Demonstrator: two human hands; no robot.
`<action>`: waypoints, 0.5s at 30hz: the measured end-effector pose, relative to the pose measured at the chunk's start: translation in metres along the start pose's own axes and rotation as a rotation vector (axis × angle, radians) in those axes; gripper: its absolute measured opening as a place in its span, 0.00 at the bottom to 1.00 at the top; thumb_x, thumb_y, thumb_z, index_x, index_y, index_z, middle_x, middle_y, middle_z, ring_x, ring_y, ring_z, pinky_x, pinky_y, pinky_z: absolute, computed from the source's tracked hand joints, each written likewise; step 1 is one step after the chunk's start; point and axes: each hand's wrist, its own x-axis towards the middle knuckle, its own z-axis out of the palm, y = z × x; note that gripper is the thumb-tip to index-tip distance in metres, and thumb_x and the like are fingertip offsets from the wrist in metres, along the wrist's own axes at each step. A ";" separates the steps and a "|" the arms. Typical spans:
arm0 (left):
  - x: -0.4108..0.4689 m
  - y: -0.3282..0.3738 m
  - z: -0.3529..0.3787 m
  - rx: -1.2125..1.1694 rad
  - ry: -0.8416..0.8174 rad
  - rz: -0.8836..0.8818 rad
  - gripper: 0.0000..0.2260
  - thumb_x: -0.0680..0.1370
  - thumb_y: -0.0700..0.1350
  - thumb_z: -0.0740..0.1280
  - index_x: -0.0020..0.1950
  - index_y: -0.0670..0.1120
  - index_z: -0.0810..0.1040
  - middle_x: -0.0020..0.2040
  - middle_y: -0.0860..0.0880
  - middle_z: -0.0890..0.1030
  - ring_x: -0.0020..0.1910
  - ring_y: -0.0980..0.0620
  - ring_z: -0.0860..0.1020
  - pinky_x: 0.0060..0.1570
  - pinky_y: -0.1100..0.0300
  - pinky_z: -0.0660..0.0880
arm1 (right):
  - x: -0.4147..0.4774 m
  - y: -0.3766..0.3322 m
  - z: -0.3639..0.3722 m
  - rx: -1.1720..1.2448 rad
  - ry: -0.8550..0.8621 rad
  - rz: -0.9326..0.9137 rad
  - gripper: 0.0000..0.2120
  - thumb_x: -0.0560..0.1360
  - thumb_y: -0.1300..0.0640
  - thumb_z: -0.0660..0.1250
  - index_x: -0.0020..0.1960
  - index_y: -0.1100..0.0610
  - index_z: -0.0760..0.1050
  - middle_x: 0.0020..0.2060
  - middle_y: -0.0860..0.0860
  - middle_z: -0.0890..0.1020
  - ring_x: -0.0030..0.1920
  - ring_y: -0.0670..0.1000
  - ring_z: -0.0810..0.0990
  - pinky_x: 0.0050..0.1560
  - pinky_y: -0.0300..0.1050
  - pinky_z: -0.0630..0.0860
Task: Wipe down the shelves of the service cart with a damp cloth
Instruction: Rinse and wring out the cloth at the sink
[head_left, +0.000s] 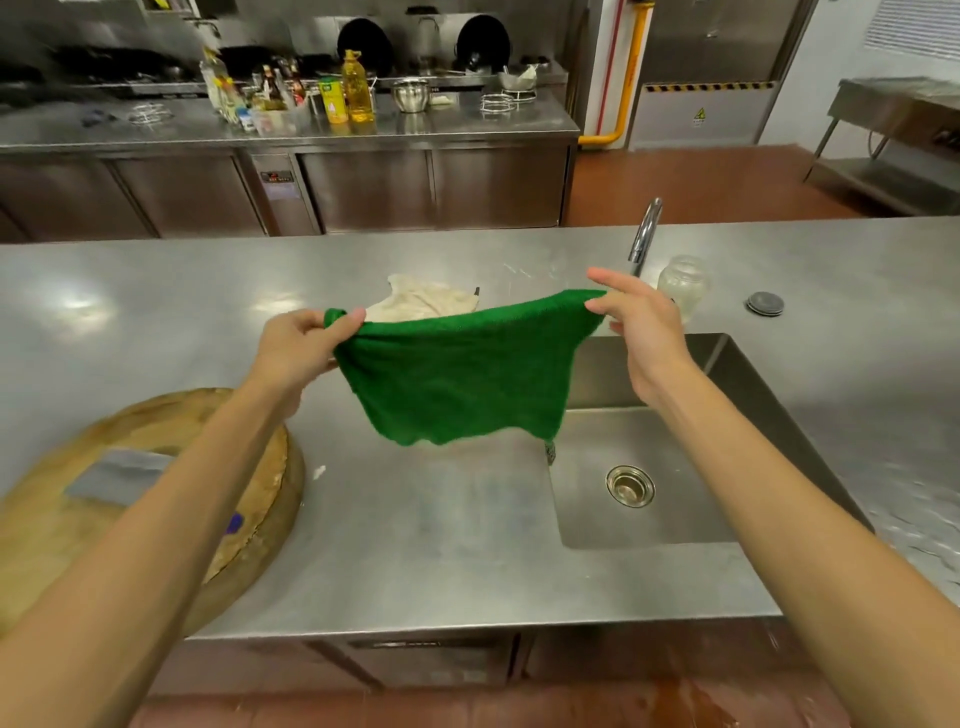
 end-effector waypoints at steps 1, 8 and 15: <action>-0.003 -0.007 -0.003 0.023 0.004 0.007 0.17 0.75 0.53 0.73 0.49 0.39 0.82 0.49 0.42 0.83 0.50 0.47 0.82 0.53 0.53 0.81 | -0.005 0.005 -0.002 -0.031 -0.005 -0.001 0.17 0.72 0.64 0.68 0.55 0.46 0.82 0.55 0.41 0.80 0.59 0.42 0.74 0.58 0.36 0.67; -0.049 -0.158 -0.003 0.154 0.002 -0.247 0.19 0.80 0.52 0.67 0.45 0.35 0.81 0.41 0.39 0.79 0.41 0.44 0.81 0.49 0.39 0.81 | -0.064 0.130 -0.011 -0.233 -0.020 0.248 0.14 0.71 0.68 0.69 0.50 0.53 0.83 0.45 0.48 0.83 0.45 0.43 0.79 0.39 0.26 0.71; -0.121 -0.302 0.007 0.515 -0.062 -0.416 0.17 0.82 0.45 0.63 0.35 0.43 0.80 0.38 0.35 0.84 0.42 0.38 0.83 0.41 0.49 0.75 | -0.132 0.265 -0.019 -0.459 -0.107 0.630 0.12 0.71 0.67 0.69 0.52 0.56 0.81 0.51 0.55 0.84 0.49 0.52 0.80 0.52 0.43 0.75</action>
